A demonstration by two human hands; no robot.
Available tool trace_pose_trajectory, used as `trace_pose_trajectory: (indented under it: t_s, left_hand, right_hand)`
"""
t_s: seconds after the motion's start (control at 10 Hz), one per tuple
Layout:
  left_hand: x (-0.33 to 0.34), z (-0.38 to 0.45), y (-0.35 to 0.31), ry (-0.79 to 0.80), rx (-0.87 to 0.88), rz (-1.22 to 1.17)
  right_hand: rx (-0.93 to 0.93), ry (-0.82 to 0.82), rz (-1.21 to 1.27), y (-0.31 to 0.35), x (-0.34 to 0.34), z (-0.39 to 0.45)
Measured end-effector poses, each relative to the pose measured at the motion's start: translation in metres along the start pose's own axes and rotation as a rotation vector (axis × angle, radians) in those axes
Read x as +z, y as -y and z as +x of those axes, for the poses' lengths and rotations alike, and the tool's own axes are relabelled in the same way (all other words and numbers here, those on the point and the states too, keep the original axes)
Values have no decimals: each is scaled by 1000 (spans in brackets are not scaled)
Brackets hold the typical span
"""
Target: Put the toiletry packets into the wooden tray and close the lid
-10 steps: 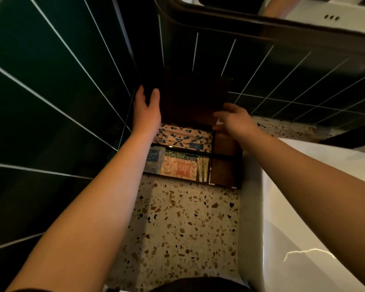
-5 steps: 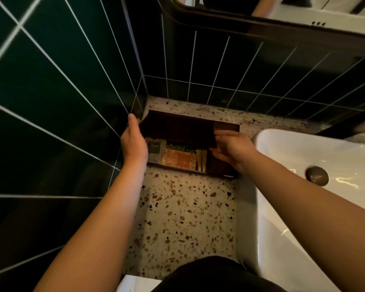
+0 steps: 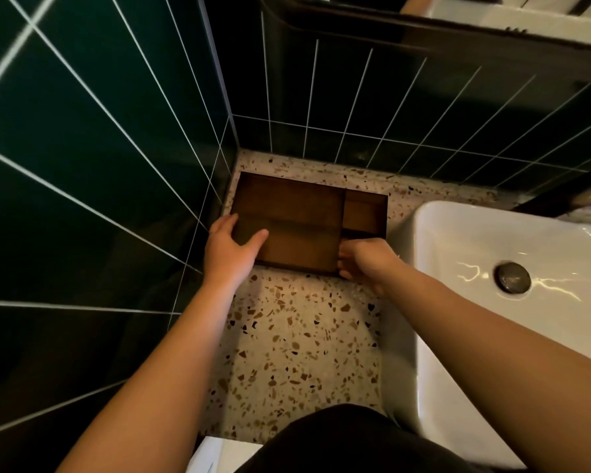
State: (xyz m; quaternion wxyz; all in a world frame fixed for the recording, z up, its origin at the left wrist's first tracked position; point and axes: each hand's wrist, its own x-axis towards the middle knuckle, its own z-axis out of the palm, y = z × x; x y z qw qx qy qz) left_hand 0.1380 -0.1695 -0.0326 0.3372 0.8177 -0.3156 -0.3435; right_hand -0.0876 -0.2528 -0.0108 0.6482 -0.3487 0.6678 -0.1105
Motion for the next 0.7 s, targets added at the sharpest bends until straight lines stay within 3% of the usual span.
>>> trace_pose_trajectory:
  t_s: [0.5, 0.7]
  left_hand:
    - [33, -19, 21, -23, 145, 574]
    - [59, -53, 12, 111, 248, 676]
  right_hand:
    - [11, 60, 37, 2, -2, -13]
    - [-168, 41, 90, 24, -23, -56]
